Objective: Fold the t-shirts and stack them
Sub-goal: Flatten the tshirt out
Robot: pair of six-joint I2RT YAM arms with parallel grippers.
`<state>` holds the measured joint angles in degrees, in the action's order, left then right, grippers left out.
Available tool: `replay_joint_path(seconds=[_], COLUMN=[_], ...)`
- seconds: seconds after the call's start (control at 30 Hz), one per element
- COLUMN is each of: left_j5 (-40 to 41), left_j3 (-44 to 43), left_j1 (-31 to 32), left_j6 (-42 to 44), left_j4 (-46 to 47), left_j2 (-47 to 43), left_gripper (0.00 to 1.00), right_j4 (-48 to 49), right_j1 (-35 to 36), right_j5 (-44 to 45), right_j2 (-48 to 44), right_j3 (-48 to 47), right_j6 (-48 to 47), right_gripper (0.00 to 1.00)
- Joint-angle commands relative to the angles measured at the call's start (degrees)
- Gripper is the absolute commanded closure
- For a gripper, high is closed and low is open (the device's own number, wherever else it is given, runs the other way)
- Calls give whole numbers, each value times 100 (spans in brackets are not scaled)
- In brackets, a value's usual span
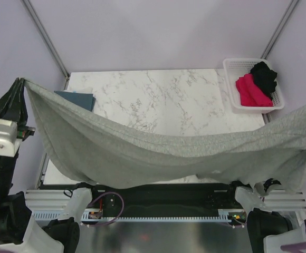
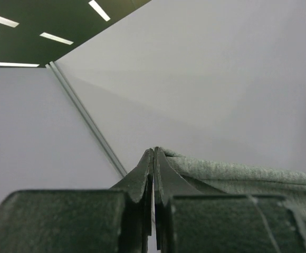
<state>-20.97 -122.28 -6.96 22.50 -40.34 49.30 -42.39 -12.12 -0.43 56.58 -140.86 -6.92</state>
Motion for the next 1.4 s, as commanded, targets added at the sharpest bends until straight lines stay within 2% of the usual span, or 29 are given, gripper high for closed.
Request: replay_joint_path(seconds=[0.0, 0.3, 0.47, 0.6, 0.7, 0.77, 0.93, 1.03, 1.1, 1.27, 1.37], left_j5=[760, 656, 629, 665, 656, 734, 1147, 1403, 1560, 2078, 2210], left_j3=[107, 1434, 1970, 2059, 1744, 1463, 416, 126, 99, 108, -24], left_j1=[19, 11, 11, 11, 19, 28, 186, 274, 292, 301, 266], left_j6=[290, 299, 255, 491, 764, 896, 1282, 1205, 1186, 1318, 1187], left_j4=[289, 834, 1080, 1089, 1098, 1089, 905, 922, 984, 1309, 1432], left_j2=[623, 1529, 2451, 3444, 4594, 5523, 7004, 7497, 7708, 8060, 8297], left_gripper=[98, 98, 98, 98, 98, 98, 98, 98, 98, 98, 98], right_j4=[615, 2022, 2305, 2419, 2569, 2639, 2350, 2446, 2709, 3499, 3589], right_j1=[-1, 8, 25, 445, 894, 1009, 1342, 1467, 1502, 1502, 1493], right_j5=[210, -422, -757, -705, -407, -309, 235, 498, 631, 1220, 1369], right_j2=[485, 1610, 2550, 3516, 4500, 5396, 7626, 8358, 8571, 8589, 8738], right_j3=[295, 1946, 2790, 2976, 2898, 2486, 433, -63, -39, 734, 709], right_j6=[-108, 287, 226, -307, -949, -978, -846, -890, -908, -812, -750], right_gripper=[100, 100, 100, 100, 100, 100, 100, 100, 100, 100, 100])
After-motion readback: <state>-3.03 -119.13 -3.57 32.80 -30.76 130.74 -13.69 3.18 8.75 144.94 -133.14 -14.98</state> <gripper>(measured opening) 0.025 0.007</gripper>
